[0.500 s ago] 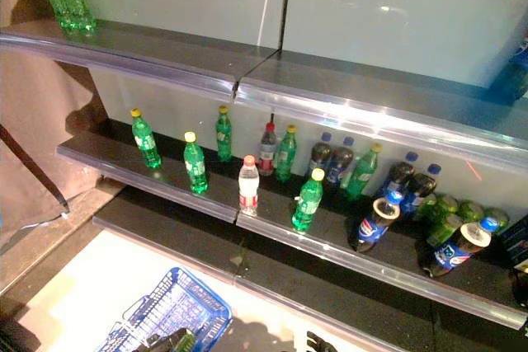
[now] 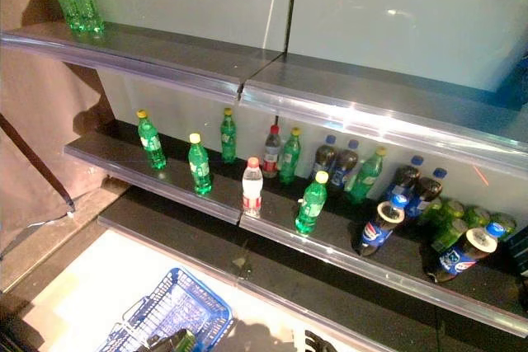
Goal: Pick up the drink and place into the basket.
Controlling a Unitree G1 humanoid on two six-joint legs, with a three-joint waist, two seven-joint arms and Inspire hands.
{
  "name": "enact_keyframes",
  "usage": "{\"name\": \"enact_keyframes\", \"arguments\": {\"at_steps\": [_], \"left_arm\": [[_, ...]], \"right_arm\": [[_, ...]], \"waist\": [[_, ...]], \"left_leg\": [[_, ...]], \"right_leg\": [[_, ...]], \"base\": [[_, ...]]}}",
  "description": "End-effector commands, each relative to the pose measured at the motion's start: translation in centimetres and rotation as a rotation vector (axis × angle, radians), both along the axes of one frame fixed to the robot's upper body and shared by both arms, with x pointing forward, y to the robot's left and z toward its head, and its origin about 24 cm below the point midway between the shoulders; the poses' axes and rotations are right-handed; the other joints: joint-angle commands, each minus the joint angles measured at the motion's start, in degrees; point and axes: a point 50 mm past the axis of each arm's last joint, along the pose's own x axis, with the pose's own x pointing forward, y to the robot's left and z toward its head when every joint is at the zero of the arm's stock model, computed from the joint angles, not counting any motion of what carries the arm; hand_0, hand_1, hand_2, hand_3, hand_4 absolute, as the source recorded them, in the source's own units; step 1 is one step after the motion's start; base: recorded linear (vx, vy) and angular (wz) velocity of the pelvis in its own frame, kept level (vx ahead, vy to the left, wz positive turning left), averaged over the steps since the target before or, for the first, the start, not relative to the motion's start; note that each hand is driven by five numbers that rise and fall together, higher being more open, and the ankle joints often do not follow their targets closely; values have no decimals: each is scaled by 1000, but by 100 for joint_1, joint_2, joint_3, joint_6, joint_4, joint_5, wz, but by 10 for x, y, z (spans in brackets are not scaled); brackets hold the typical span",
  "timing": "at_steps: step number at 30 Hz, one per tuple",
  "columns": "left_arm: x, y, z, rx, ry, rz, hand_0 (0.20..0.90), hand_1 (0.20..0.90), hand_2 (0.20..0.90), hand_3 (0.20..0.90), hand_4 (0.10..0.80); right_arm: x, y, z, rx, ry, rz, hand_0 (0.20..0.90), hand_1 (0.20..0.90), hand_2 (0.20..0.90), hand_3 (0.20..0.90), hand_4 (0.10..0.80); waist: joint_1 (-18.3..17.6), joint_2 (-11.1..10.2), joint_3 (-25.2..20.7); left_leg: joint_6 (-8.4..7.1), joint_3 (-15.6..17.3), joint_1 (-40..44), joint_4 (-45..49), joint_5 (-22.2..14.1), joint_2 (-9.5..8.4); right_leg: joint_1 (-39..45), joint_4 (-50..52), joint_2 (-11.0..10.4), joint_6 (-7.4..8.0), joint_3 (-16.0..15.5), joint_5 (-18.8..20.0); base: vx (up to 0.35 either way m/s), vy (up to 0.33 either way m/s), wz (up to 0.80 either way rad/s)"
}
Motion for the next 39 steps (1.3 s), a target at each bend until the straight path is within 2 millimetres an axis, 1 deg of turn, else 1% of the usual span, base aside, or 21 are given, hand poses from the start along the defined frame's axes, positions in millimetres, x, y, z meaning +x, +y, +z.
{"name": "enact_keyframes", "arguments": {"at_steps": [1,2,4,6,8,10,11,13,14,15,19,21,23,24,26,28,30,34,35,36,39], "left_arm": [[55,9,22,81,-246,-103,300,300,300,200,100],[56,10,23,82,-245,-99,300,300,300,200,100],[58,14,25,90,-246,-104,300,300,300,200,100],[61,15,27,92,-252,-106,300,300,300,200,100],[62,16,28,94,-255,-106,300,300,300,200,100],[62,16,28,94,-258,-112,300,300,300,200,100],[62,16,28,94,-258,-113,300,300,300,200,100],[61,15,28,96,-258,-114,300,300,300,200,100],[61,15,29,97,-254,-114,300,300,300,200,100],[61,15,29,98,-252,-113,300,300,300,200,100],[56,14,27,98,-238,-104,300,300,300,200,100],[54,12,27,96,-232,-102,300,300,300,200,100],[50,11,25,93,-217,-98,300,300,300,200,100],[50,11,25,93,-217,-98,300,300,300,200,100],[46,13,24,90,-208,-94,300,300,300,200,100],[46,13,24,91,-207,-97,300,300,300,200,100],[45,16,25,93,-207,-94,300,300,300,200,100],[47,19,26,101,-209,-90,300,300,300,200,100],[47,19,26,102,-209,-90,300,300,300,200,100],[47,20,26,103,-209,-90,300,300,300,200,100],[47,21,26,105,-203,-92,300,300,300,200,100]], "right_arm": [[71,3,36,14,-316,132,900,900,900,900,800],[77,5,41,22,-354,157,900,900,900,900,800],[96,13,61,27,-463,229,900,900,900,900,800],[110,17,79,27,-559,285,900,900,900,900,800],[119,19,94,13,-638,335,900,900,900,900,800],[131,21,115,2,-734,382,900,900,900,900,800],[133,21,118,2,-744,383,900,900,900,900,800],[143,21,137,-15,-829,416,900,900,900,900,800],[150,19,153,-26,-895,426,900,900,900,900,800],[154,18,161,-27,-925,427,900,900,900,900,800],[169,11,209,-50,-1149,387,900,900,900,900,800],[172,6,230,-69,-1245,336,900,900,900,900,800],[172,-3,254,-115,-1377,244,900,900,900,900,800],[172,-4,255,-116,-1382,240,900,900,900,900,800],[168,-14,273,-155,-1492,143,900,900,900,900,800],[166,-17,279,-180,-1535,113,900,900,900,900,800],[160,-24,288,-216,-1601,49,900,900,900,900,800],[156,-39,293,-288,-1651,-112,900,900,900,900,800],[156,-40,293,-294,-1655,-123,900,900,900,900,800],[153,-46,294,-328,-1665,-188,900,900,900,900,800],[149,-50,294,-352,-1679,-260,900,900,900,900,800]], "waist": [[142,34,311],[136,28,312],[115,15,309],[94,5,307],[77,-3,305],[79,-19,301],[80,-21,300],[86,-41,296],[96,-50,293],[98,-53,290],[109,-56,294],[117,-48,300],[101,-33,290],[102,-32,289],[71,-4,274],[64,4,274],[29,3,271],[2,-14,288],[0,-15,291],[-10,-21,301],[-16,-26,309]], "left_leg": [[179,241,101,102,-20,-133],[182,246,109,92,-21,-136],[194,252,121,61,-23,-144],[206,265,123,42,-24,-154],[210,290,127,34,-33,-158],[215,314,121,33,-42,-160],[215,316,121,32,-43,-160],[219,326,125,23,-53,-162],[224,336,125,22,-59,-162],[227,347,127,22,-61,-158],[243,405,138,49,-88,-150],[253,424,139,67,-110,-155],[280,484,156,92,-157,-170],[283,490,157,94,-161,-172],[321,568,168,135,-213,-206],[345,579,170,142,-237,-234],[388,629,172,158,-284,-283],[448,710,139,209,-354,-364],[454,713,136,213,-362,-373],[477,728,122,227,-388,-409],[513,752,93,258,-424,-449]], "right_leg": [[185,277,39,-95,-31,-161],[188,265,31,-88,-33,-147],[173,251,3,-67,-39,-115],[155,255,-11,-53,-40,-98],[141,260,-22,-42,-47,-92],[132,256,-41,-28,-62,-82],[131,256,-43,-26,-63,-82],[127,250,-49,-19,-66,-79],[127,240,-56,-11,-72,-68],[128,239,-61,-7,-75,-67],[111,254,-83,4,-74,-70],[102,260,-105,24,-71,-65],[87,262,-147,54,-56,-56],[86,264,-150,57,-53,-56],[42,305,-224,108,-13,-43],[20,316,-261,139,6,-13],[-55,378,-349,217,38,72],[-187,510,-517,313,75,256],[-201,523,-532,319,81,274],[-256,580,-598,343,102,349],[-344,681,-675,363,126,444]], "base": [[0,0,0],[0,0,0],[0,0,0],[0,0,0],[0,0,0],[0,0,0],[0,0,0],[0,0,0],[0,0,0],[0,0,0],[0,0,0],[5,18,0],[28,54,0],[38,59,-2],[58,98,-3],[40,84,-3],[32,86,-3],[13,76,-5],[4,76,-20],[1,70,-18],[-10,60,-9]]}}
